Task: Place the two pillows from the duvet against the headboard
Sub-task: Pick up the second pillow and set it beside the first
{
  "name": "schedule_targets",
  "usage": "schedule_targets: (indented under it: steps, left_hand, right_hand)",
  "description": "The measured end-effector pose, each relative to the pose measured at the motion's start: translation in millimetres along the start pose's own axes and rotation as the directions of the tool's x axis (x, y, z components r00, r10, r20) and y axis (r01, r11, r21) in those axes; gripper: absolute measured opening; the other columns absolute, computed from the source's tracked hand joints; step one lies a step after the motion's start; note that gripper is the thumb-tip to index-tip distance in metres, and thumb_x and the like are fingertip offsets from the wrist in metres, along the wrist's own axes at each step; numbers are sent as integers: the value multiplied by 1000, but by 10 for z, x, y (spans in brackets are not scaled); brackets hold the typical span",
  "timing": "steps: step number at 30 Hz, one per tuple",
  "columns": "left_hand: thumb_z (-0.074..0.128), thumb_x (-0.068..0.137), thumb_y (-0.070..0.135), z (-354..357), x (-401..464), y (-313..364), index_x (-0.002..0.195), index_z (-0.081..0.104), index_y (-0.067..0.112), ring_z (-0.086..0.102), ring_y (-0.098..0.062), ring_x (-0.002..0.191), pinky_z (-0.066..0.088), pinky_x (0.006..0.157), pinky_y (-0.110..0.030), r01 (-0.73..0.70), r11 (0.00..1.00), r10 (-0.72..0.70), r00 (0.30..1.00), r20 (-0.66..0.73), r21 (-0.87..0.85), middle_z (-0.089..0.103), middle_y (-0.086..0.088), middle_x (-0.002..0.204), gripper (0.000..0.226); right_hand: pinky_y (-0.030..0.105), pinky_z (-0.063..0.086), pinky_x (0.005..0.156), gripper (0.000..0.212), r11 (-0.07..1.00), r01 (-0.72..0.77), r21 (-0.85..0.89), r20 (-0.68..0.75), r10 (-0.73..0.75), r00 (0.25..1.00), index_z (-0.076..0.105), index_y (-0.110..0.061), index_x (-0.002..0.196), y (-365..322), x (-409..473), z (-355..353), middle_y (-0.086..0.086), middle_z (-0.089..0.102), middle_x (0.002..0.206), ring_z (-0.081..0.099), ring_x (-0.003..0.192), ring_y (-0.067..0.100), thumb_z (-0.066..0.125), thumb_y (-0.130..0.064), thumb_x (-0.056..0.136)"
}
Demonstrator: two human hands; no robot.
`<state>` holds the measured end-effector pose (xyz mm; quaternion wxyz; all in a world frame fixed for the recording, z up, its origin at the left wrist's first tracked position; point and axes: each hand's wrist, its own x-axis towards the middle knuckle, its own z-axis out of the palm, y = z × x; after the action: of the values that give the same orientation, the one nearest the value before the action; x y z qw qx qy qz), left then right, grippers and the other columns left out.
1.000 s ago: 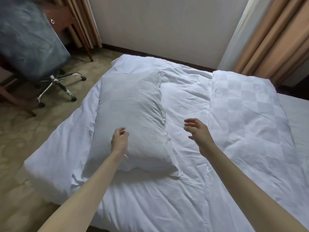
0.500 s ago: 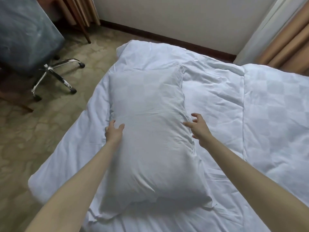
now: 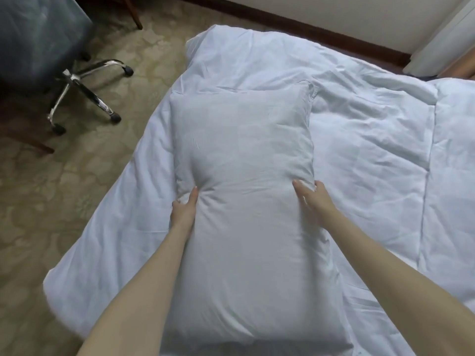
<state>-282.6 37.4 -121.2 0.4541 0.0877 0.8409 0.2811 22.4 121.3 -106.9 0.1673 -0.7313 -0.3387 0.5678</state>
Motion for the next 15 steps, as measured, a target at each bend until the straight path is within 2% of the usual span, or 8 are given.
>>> schedule_targets:
  steps: [2, 3, 6, 9, 10, 12, 14, 15]
  left_hand:
    - [61, 69, 71, 83, 7, -17, 142, 30, 11, 49, -30, 123, 41, 92, -35, 22, 998, -23, 1000, -18, -58, 45, -11, 143, 99]
    - [64, 68, 69, 114, 6, -22, 139, 31, 11, 50, -28, 119, 40, 88, -33, 31, 996, -34, 999, -32, -88, 46, -11, 141, 97]
    - [64, 68, 69, 201, -31, -28, 141, 34, 7, 47, -29, 128, 38, 95, -32, 36, 995, -40, 998, -45, -95, 44, -13, 145, 101]
    - [66, 69, 67, 240, -110, 8, 141, 37, 3, 48, -29, 130, 40, 108, -38, 12, 994, -14, 1000, -16, -108, 44, -12, 147, 101]
    - [68, 70, 64, 231, -139, 18, 140, 39, 2, 50, -28, 129, 42, 107, -39, -1, 992, -1, 1000, -14, -124, 46, -13, 145, 99]
    - [71, 72, 57, 197, -218, 39, 137, 44, 1, 54, -27, 124, 46, 100, -34, -17, 986, 13, 1000, -23, -164, 51, -13, 141, 90]
    - [74, 73, 50, 171, -323, 42, 133, 48, 0, 57, -26, 118, 47, 89, -30, -23, 981, 19, 1000, -23, -195, 56, -13, 136, 82]
    - [75, 73, 48, 167, -388, 38, 131, 50, 0, 59, -26, 115, 46, 87, -29, -27, 979, 23, 1000, -20, -204, 58, -13, 133, 79]
  right_hand:
    - [37, 47, 92, 78, 995, -59, 80, -47, 63, 997, 49, -8, 127, 20, 63, 62, 8, 59, 130, 61, 106, 24, 70, -59, 70]
    - [37, 48, 94, 80, 990, -74, 121, -39, 80, 996, 51, -10, 128, 43, 86, 85, 8, 60, 128, 61, 107, 25, 71, -60, 68]
    - [45, 47, 101, 86, 979, -100, 176, 9, 100, 995, 47, -9, 134, 111, 102, 109, 13, 58, 131, 59, 115, 32, 72, -57, 68]
    - [38, 54, 88, 54, 976, -26, 214, -18, 31, 999, 63, -2, 110, 117, 127, 33, 16, 67, 115, 68, 91, 24, 76, -41, 74]
    - [39, 55, 85, 50, 977, 1, 213, -26, 5, 1000, 65, 3, 103, 106, 125, -8, 18, 70, 108, 68, 84, 23, 77, -37, 75]
    - [44, 53, 85, 51, 979, 45, 198, -47, -37, 998, 65, 8, 97, 94, 89, -107, 21, 73, 99, 69, 86, 28, 78, -36, 74]
    - [47, 53, 87, 46, 980, 81, 179, -71, -69, 995, 65, 3, 89, 88, -9, -206, 14, 70, 88, 69, 91, 32, 75, -40, 74]
    - [47, 53, 84, 43, 983, 99, 155, -86, -87, 993, 65, -2, 84, 98, -76, -254, 12, 66, 82, 68, 87, 32, 73, -43, 74]
